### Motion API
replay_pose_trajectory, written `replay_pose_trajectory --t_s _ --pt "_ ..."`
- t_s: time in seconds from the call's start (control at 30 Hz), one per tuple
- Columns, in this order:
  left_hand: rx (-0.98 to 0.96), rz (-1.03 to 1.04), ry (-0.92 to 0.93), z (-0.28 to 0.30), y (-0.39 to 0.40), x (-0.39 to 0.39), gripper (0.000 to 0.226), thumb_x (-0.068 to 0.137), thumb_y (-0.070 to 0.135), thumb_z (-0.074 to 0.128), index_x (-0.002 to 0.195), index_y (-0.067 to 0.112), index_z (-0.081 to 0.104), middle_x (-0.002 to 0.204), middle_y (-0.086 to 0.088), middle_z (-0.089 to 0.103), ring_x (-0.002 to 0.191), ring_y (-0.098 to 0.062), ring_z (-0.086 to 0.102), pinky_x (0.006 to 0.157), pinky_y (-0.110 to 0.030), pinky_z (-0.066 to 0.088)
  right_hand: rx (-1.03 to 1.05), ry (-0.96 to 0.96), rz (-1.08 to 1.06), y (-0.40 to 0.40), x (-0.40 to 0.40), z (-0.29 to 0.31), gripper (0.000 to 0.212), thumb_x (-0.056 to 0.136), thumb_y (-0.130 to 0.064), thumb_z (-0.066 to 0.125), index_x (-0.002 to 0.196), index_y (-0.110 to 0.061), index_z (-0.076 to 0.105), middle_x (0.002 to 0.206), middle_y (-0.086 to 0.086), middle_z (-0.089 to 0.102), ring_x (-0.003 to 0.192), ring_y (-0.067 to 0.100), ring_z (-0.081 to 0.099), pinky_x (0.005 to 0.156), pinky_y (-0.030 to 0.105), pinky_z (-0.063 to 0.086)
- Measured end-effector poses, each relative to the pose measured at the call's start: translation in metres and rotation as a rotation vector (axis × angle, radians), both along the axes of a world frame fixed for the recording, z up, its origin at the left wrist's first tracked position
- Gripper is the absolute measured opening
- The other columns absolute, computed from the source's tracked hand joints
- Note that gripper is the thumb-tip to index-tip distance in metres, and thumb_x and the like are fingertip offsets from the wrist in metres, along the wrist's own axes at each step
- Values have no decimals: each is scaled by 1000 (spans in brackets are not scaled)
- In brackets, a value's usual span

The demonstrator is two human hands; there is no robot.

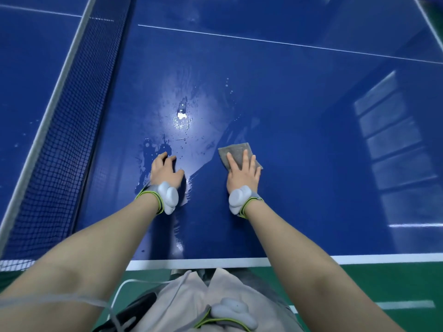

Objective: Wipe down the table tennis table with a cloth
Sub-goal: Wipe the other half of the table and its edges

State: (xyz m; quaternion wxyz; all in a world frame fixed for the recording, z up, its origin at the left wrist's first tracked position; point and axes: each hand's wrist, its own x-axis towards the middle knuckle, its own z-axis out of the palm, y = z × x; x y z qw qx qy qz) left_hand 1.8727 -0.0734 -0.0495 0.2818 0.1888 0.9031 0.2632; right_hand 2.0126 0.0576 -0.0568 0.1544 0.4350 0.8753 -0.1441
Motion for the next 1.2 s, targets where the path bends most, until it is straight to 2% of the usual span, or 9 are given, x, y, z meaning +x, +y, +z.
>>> replay_pose_trajectory --t_s 0.13,0.3,0.57,0.7,0.8,0.87,1.07,1.13,1.2 --pt "12 35 0 -1 13 -3 52 88 15 50 138 12 37 152 -3 18 141 -20 8 113 -33 13 -22 74 209 -13 -9 -4 55 101 -24 31 150 -41 10 159 2 -12 145 31 -15 116 49 -7" --pt "10 26 -1 -1 22 -8 52 89 17 50 138 10 37 152 -3 18 141 -19 9 113 -32 13 38 103 412 22 0 -7 52 102 -27 32 148 -44 15 160 0 -6 147 24 -7 118 42 0" --pt "-7 79 -20 0 38 -11 51 89 18 50 137 12 38 152 -3 17 141 -19 8 113 -33 12 -22 100 -110 52 -32 -5 51 102 -28 31 148 -43 14 160 1 -9 146 25 -11 117 45 -3" --pt "-7 81 -42 3 51 -12 54 89 18 51 140 11 34 153 -4 14 142 -19 6 113 -31 10 -33 175 162 27 -37 -8 53 101 -24 33 148 -42 18 160 2 -8 146 28 -13 115 46 -9" --pt "-5 73 -54 4 58 -16 54 89 16 50 140 10 34 153 -5 14 142 -19 6 113 -30 10 0 185 351 51 -29 -11 49 102 -26 33 146 -44 22 160 -2 -3 147 23 -7 116 41 -5" --pt "0 69 -64 4 59 -19 54 89 12 48 141 10 33 153 -4 14 142 -19 7 113 -28 9 24 153 316 72 -27 -11 49 102 -27 32 146 -45 21 160 -2 -2 147 21 -5 117 39 -3" --pt "20 105 -78 1 68 -25 60 86 -2 39 144 7 26 154 -1 12 143 -17 5 114 -27 7 -53 134 -179 99 -44 -6 50 103 -26 31 148 -42 19 160 3 -10 146 26 -13 117 44 -7" --pt "26 130 -59 -1 73 -24 60 85 -4 38 143 7 27 154 -1 13 142 -17 6 114 -27 8 -77 135 -156 90 -54 -4 52 102 -25 32 148 -42 15 159 4 -13 145 28 -16 116 46 -9" --pt "33 154 -49 -2 78 -23 61 84 -5 37 143 6 27 154 -1 13 142 -17 6 115 -28 9 -43 169 21 79 -54 -6 54 101 -23 33 148 -42 16 159 4 -11 145 28 -14 115 46 -9"
